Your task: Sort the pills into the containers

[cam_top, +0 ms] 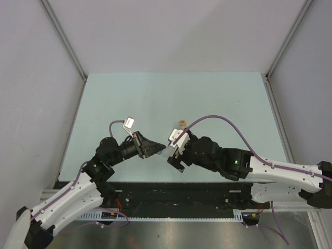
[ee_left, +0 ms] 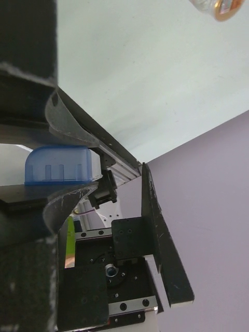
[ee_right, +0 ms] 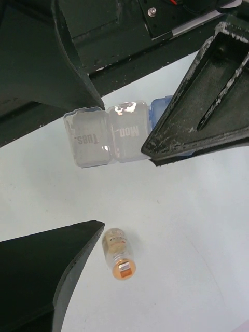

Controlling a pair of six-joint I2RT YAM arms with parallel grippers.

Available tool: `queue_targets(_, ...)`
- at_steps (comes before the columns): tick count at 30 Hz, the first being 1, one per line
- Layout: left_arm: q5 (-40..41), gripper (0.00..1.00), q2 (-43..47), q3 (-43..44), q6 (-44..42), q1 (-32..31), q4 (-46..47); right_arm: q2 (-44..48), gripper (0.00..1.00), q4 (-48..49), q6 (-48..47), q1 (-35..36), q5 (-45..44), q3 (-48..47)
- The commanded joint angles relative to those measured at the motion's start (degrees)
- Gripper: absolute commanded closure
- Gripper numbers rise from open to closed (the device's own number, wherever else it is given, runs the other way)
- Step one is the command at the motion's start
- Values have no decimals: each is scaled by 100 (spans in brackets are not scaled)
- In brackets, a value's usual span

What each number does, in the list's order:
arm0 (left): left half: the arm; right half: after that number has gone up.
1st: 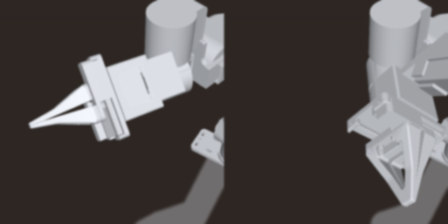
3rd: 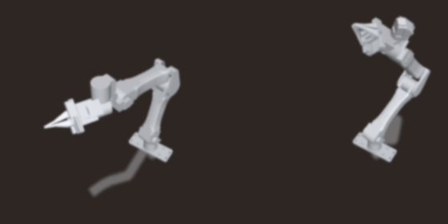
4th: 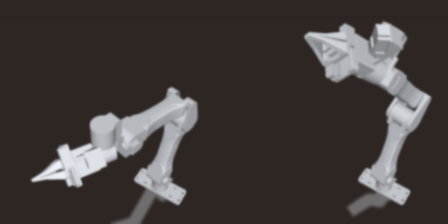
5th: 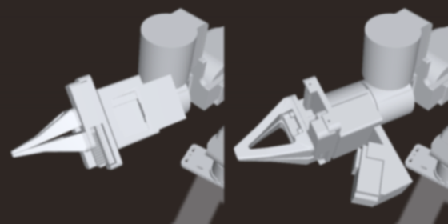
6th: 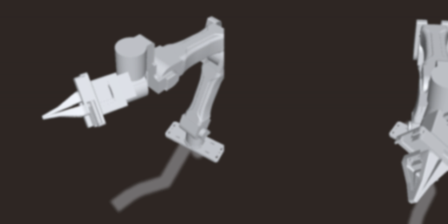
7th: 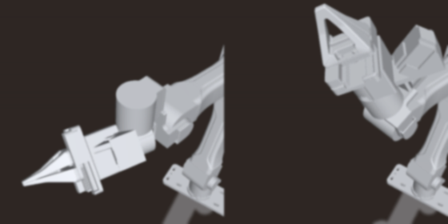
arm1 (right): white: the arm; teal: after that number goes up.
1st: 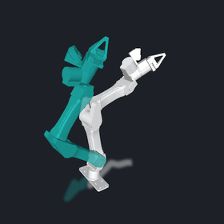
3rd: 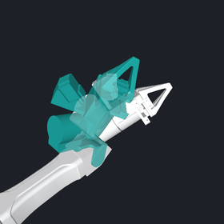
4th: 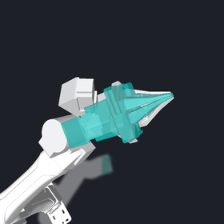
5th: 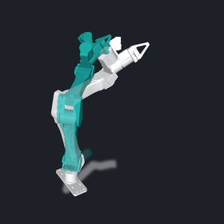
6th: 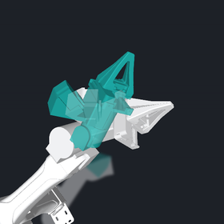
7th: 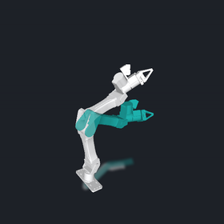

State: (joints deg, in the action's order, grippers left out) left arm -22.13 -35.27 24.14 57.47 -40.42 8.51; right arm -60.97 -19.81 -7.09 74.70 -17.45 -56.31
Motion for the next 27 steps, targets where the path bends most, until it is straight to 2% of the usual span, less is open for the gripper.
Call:
queue_targets(1,-274,100,11,196,-96,-9,45,463,11,39,-29,-402,-400,-55)
queue_targets(12,-336,100,2,144,-105,-9,45,903,11,-137,261,-1167,57,-55)
queue_targets(27,-441,100,11,178,-140,-9,54,789,11,-251,279,-1238,313,-46)
